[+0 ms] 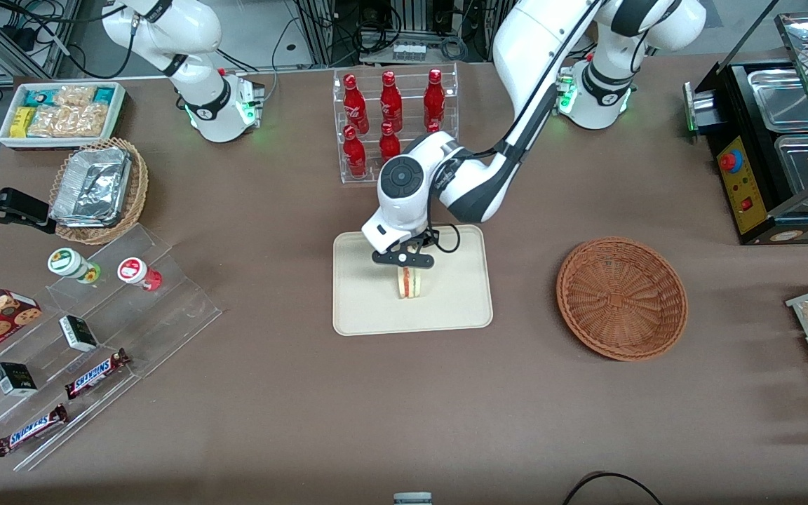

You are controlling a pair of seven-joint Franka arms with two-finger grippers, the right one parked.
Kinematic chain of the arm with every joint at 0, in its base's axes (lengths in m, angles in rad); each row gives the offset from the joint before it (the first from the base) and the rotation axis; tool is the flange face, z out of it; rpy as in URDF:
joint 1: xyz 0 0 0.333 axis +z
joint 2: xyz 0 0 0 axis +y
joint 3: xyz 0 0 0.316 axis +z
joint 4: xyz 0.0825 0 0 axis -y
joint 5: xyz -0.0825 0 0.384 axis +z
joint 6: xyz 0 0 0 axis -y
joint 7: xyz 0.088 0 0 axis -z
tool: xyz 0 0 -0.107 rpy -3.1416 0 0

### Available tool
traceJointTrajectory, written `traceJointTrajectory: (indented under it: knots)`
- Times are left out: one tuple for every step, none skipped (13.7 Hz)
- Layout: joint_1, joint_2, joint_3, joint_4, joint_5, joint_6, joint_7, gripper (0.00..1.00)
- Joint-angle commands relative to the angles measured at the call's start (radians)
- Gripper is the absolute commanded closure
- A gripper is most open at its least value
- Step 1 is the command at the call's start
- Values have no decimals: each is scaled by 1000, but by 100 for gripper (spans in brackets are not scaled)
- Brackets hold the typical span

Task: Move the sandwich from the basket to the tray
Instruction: 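Lower the sandwich onto the tray and open the left gripper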

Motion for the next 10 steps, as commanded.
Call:
traceJointTrajectory:
  knots:
    - [-17, 19, 18, 26, 2, -6, -41, 100]
    - [-17, 19, 18, 26, 2, -6, -43, 100]
    - [-15, 21, 18, 26, 2, -6, -44, 87]
    - [-15, 21, 18, 26, 2, -8, -41, 30]
    - [-14, 19, 19, 28, 2, -11, -36, 1]
    - [-11, 12, 19, 30, 2, -15, -38, 0]
    - [-6, 2, 21, 30, 2, -20, -38, 0]
    - [-4, -22, 24, 31, 0, -38, -38, 0]
    - [5, -47, 30, 33, 0, -69, -41, 0]
    - [29, -76, 35, 33, -5, -95, -36, 0]
